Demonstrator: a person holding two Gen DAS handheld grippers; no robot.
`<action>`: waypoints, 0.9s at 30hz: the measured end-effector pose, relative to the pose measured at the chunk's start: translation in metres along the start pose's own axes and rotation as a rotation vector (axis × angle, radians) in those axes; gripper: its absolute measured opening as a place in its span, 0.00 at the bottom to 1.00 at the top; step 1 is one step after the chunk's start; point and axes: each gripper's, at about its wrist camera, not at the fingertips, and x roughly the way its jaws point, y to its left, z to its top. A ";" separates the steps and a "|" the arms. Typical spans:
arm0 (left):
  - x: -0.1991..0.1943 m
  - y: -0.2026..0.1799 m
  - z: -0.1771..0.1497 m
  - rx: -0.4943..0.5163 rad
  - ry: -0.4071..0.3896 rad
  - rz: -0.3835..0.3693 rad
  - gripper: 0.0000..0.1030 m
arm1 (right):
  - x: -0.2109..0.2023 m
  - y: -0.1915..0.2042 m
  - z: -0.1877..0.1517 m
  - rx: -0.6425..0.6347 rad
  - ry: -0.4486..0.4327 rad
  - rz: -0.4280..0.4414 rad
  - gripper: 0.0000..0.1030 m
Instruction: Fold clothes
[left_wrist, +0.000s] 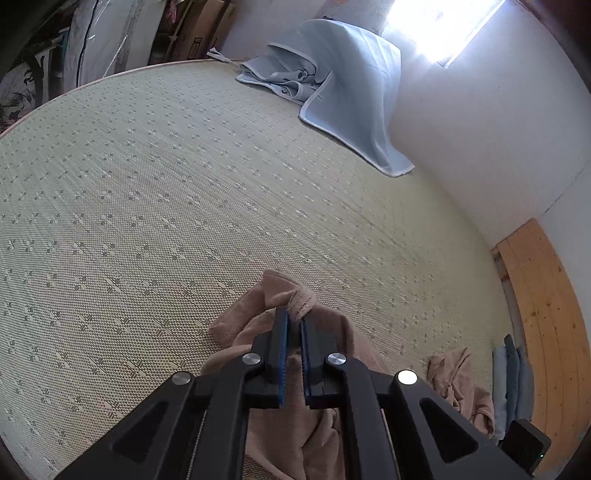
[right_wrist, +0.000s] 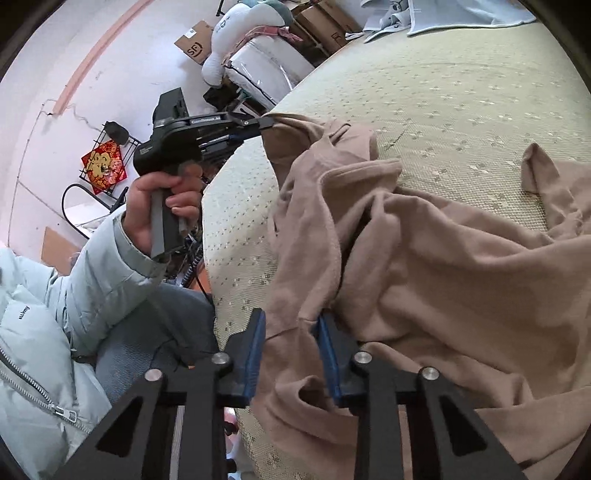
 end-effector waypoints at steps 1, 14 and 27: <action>0.000 0.000 0.000 0.000 0.000 -0.001 0.05 | 0.001 0.000 0.001 -0.001 0.000 -0.017 0.14; -0.021 0.003 -0.002 -0.002 -0.042 -0.014 0.05 | -0.032 0.009 0.008 0.040 -0.173 -0.537 0.04; -0.071 0.003 -0.002 0.046 -0.155 -0.016 0.05 | -0.112 0.059 -0.015 0.038 -0.423 -0.881 0.04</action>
